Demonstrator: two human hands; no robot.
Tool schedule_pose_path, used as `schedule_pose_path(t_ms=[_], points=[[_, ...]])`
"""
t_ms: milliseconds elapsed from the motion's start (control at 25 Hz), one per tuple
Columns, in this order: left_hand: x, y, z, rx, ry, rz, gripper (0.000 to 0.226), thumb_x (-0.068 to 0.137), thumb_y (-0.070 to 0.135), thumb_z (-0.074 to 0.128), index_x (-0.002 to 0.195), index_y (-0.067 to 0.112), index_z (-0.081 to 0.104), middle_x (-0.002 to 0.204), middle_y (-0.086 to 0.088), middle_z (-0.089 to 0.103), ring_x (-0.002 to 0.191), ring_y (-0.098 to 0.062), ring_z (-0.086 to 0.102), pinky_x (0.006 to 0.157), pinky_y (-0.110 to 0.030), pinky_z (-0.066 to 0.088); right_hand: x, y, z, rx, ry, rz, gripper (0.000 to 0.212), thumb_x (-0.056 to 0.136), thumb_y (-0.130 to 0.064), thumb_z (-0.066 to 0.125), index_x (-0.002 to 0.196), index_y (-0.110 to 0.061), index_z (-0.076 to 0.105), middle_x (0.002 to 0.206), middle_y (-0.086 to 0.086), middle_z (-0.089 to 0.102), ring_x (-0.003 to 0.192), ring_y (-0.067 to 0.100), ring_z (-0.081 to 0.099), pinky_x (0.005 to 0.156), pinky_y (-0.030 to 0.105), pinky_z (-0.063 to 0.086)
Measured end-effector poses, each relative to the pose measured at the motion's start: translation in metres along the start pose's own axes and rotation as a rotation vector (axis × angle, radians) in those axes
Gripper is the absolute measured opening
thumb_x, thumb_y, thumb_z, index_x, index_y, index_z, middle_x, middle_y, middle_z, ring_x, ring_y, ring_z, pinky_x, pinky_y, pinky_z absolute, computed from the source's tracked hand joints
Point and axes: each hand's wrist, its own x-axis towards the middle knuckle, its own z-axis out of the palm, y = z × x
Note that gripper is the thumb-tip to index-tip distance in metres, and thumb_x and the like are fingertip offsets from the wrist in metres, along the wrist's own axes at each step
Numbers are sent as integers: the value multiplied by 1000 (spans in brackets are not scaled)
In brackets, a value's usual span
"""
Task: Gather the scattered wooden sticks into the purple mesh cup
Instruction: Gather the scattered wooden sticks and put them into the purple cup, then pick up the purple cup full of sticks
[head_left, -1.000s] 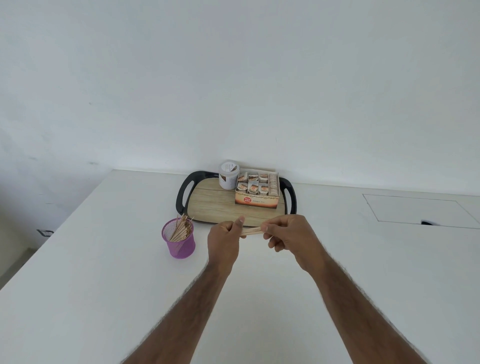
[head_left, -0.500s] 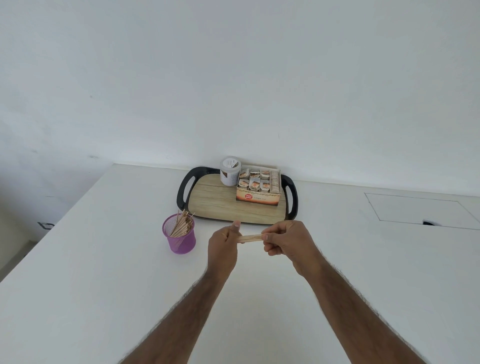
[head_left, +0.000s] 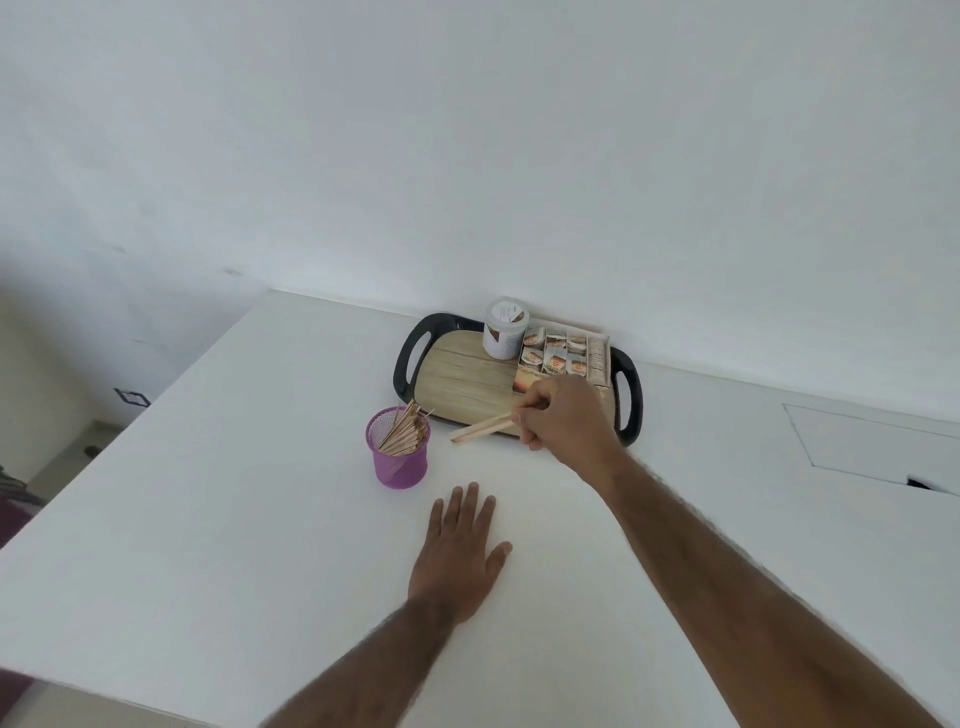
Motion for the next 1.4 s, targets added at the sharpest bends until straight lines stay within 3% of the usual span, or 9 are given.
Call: schedule_pose_path(t_ms=[120,280,480,640,840,960,1120,1240,1400], points=[[0,1,-2,8,9,-4,72,101,64,8,163,28,0,171,-1,-15,155,-21,-20,120,-39,-19,26,-31,33,-91,-23,-126,17,86,-1,68,74,-10,73,58,1,69,55,20,70,55,37,62],[0,1,-2,-2,-2,-7,73,101,64,8,163,27,4,171,-1,-13,157,-25,-14,119,-45,-20,50,-59,76,-369,-96,-327,19,86,0,61,79,-9,77,71,-3,70,64,10,63,60,25,51],[2,0,-1,-32,29,-16,73,101,66,10,163,27,7,172,-3,-5,158,-26,-8,125,-50,-8,63,-63,118,-713,-221,-440,24,91,1,51,94,-7,74,91,10,73,82,27,69,74,42,60],[2,-2,-1,-41,34,6,72,102,63,12,163,26,8,173,-4,-1,159,-27,-5,127,-52,3,64,-56,138,-855,-272,-481,25,89,5,51,97,-8,71,91,9,69,81,28,67,72,41,59],[1,-2,0,-54,63,17,70,104,62,21,162,23,13,171,-7,14,159,-27,7,127,-52,8,64,-48,157,-1008,-304,-599,18,86,5,55,91,-8,66,69,1,46,69,26,63,56,34,42],[1,-2,2,-80,103,24,69,104,63,25,161,25,13,170,-6,20,158,-26,13,127,-51,10,63,-39,163,-1057,-322,-654,18,85,6,59,94,-7,67,87,7,62,83,26,66,57,34,43],[3,-4,4,-96,104,18,68,103,62,27,161,28,12,171,-4,17,158,-25,10,128,-50,7,62,-25,159,-912,-261,-675,15,99,-22,60,102,-11,70,103,4,57,101,21,55,68,33,53],[1,-7,3,-170,141,28,59,104,52,31,156,25,30,171,-1,18,158,-22,13,128,-41,4,63,-19,141,-695,-128,-630,17,101,-16,55,103,-13,71,102,2,57,101,20,55,71,37,55],[-13,-30,-8,-544,431,-191,37,95,46,55,129,34,46,142,16,42,134,-7,40,114,-37,42,55,12,113,-327,145,-346,22,94,-4,58,109,-12,73,103,2,65,95,18,61,77,35,54]])
